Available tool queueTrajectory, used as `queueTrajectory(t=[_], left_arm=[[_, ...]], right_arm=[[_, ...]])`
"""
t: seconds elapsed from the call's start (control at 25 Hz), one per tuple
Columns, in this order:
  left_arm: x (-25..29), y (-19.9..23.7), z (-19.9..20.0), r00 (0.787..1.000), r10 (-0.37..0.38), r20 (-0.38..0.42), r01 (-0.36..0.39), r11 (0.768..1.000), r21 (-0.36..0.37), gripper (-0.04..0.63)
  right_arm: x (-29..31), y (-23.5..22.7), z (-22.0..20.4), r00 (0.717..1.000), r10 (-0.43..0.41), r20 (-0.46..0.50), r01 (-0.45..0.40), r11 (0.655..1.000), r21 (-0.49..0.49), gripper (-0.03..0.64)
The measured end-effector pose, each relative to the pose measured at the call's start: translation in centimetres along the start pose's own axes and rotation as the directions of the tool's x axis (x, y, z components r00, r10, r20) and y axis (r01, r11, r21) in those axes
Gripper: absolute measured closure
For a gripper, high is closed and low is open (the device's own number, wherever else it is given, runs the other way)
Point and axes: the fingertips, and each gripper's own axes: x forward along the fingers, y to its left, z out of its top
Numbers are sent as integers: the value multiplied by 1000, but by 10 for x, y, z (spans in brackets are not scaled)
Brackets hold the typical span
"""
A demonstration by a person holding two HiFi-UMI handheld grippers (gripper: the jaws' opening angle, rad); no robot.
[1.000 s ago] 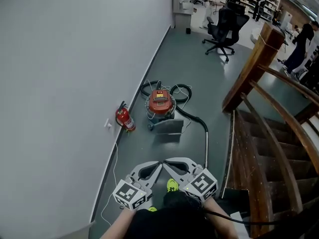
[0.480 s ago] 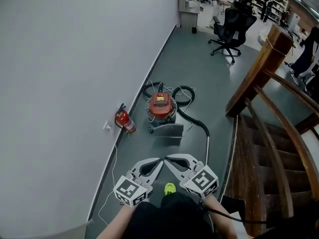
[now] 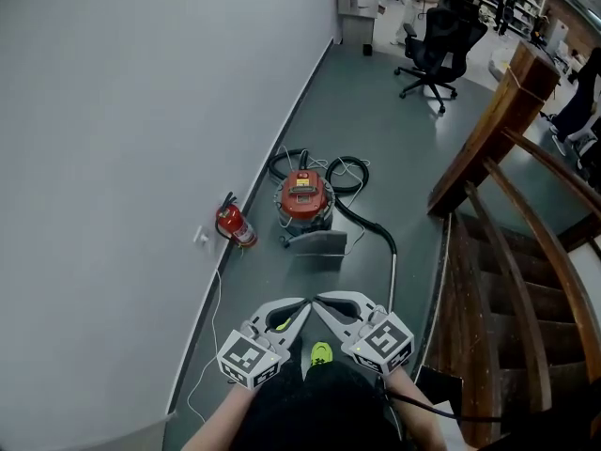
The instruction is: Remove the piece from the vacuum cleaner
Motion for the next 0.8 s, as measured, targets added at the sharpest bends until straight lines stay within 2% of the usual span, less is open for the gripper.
queueTrajectory(t=[0.32, 0.52, 0.8], left_arm=[[20, 26, 5, 999, -39, -16, 40, 997, 58, 588], [41, 50, 20, 996, -87, -13, 88, 993, 79, 588], [61, 86, 35, 992, -122, -12, 123, 988, 89, 588]], right_arm=[[17, -29, 2, 999, -43, -10, 43, 999, 13, 601], [30, -57, 15, 996, -90, -24, 91, 996, 10, 601], [57, -89, 26, 992, -114, -62, 114, 993, -4, 601]])
